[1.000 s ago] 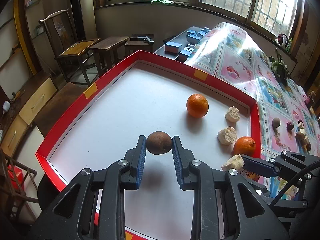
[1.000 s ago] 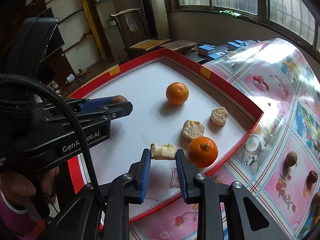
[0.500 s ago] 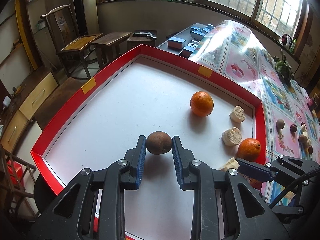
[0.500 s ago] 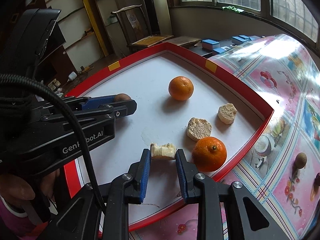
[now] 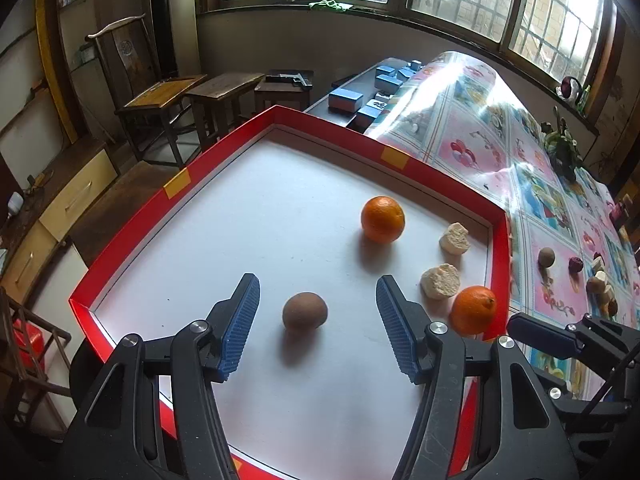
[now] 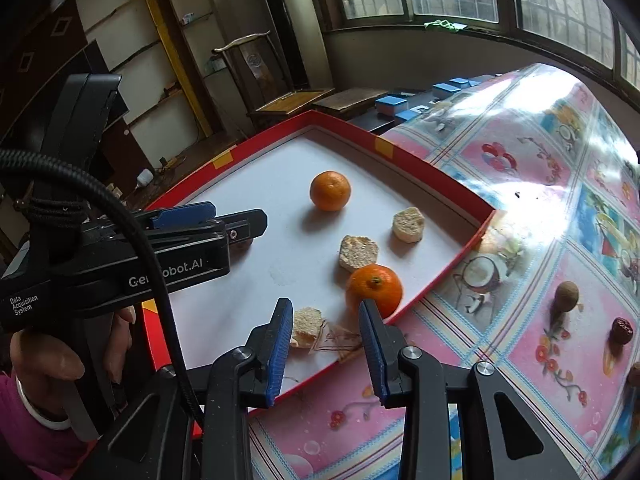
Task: Organize fruits
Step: 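Withdraw both open tools from the tray back over the table, then grasp another brown round fruit with the left tool while the right grasps a red date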
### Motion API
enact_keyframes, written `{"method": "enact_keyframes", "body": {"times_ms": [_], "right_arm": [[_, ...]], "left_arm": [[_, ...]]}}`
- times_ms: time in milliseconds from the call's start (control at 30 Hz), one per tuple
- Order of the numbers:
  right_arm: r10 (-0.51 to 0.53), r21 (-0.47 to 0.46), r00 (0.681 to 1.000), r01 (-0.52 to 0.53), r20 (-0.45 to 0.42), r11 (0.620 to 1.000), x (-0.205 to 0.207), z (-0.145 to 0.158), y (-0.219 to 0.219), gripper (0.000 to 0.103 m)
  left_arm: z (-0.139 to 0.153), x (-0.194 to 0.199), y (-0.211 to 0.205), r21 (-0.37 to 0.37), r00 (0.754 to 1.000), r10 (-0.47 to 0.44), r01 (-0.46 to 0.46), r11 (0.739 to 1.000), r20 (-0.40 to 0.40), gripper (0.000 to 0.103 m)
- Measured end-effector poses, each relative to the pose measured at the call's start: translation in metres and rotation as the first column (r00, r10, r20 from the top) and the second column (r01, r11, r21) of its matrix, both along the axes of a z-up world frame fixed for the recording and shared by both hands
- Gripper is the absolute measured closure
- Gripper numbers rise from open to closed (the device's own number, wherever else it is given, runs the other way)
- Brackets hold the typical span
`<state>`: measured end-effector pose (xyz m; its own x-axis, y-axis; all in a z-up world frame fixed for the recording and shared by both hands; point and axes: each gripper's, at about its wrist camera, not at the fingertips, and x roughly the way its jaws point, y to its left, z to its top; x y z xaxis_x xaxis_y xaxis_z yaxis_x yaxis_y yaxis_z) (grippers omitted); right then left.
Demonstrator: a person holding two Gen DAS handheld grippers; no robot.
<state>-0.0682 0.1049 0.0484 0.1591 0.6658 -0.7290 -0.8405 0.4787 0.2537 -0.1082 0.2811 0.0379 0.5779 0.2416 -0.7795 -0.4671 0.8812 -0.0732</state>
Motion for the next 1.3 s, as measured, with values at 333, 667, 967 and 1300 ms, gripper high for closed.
{"method": "enact_keyframes", "body": {"times_ms": [333, 667, 967, 1300], "right_arm": [[-0.168, 0.039, 0.986, 0.168, -0.006, 0.985, 0.024, 0.012, -0.075, 0.057], [-0.319, 0.020, 0.948, 0.319, -0.011, 0.947, 0.046, 0.005, -0.150, 0.052], [-0.384, 0.021, 0.922, 0.385, -0.041, 0.923, 0.058, -0.005, -0.190, 0.052], [-0.411, 0.034, 0.910, 0.413, -0.062, 0.910, 0.069, -0.012, -0.218, 0.052]], "left_arm": [[0.013, 0.017, -0.045, 0.011, 0.996, -0.091, 0.091, 0.996, 0.014, 0.042], [0.013, 0.045, -0.096, -0.016, 0.980, -0.199, 0.199, 0.980, -0.006, 0.042], [0.006, 0.084, -0.145, -0.055, 0.949, -0.313, 0.310, 0.949, -0.037, 0.042], [-0.008, 0.136, -0.180, -0.101, 0.913, -0.406, 0.400, 0.911, -0.048, 0.042]]}}
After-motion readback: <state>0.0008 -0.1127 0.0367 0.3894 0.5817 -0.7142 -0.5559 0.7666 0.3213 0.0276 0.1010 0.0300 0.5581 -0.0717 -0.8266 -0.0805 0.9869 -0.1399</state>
